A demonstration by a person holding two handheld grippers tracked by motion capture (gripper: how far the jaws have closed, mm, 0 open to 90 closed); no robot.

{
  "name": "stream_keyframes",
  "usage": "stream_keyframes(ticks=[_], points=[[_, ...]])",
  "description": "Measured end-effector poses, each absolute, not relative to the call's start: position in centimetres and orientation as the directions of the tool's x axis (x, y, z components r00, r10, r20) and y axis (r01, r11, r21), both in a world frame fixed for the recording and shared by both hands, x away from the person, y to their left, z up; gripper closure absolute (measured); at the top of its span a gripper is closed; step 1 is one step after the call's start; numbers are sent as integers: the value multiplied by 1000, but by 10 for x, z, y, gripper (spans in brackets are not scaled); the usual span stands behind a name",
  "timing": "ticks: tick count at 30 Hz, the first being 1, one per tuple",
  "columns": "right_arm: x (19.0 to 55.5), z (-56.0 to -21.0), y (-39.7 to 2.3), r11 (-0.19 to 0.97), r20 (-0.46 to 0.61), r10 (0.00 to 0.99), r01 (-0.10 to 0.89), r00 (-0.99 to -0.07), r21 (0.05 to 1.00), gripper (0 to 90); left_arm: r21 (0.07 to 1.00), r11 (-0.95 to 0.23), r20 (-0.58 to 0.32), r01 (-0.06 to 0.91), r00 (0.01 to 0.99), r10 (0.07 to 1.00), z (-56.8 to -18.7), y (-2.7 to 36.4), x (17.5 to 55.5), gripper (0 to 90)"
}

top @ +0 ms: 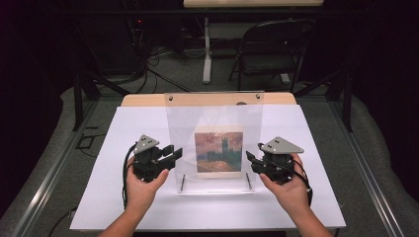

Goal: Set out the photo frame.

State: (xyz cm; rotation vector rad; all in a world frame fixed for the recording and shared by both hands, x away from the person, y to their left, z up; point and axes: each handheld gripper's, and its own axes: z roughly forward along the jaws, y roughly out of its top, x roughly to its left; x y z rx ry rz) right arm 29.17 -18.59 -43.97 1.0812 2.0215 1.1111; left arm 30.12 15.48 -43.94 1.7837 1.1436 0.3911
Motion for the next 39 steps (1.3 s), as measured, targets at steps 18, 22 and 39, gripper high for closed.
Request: stream_keyframes(ticks=[18,22,39], points=[[279,-442,-188,312,-95,856,361,-509,879,547,847,-130,-200,516,535,821,-442,157,288,639],[276,-443,-189,309,-90,853,357,-515,882,552,849,-132,-202,512,545,814,-443,158,285,638],[270,-443,-194,295,-63,842,360,-536,885,562,854,-124,-218,504,566,795,-447,160,281,613]])
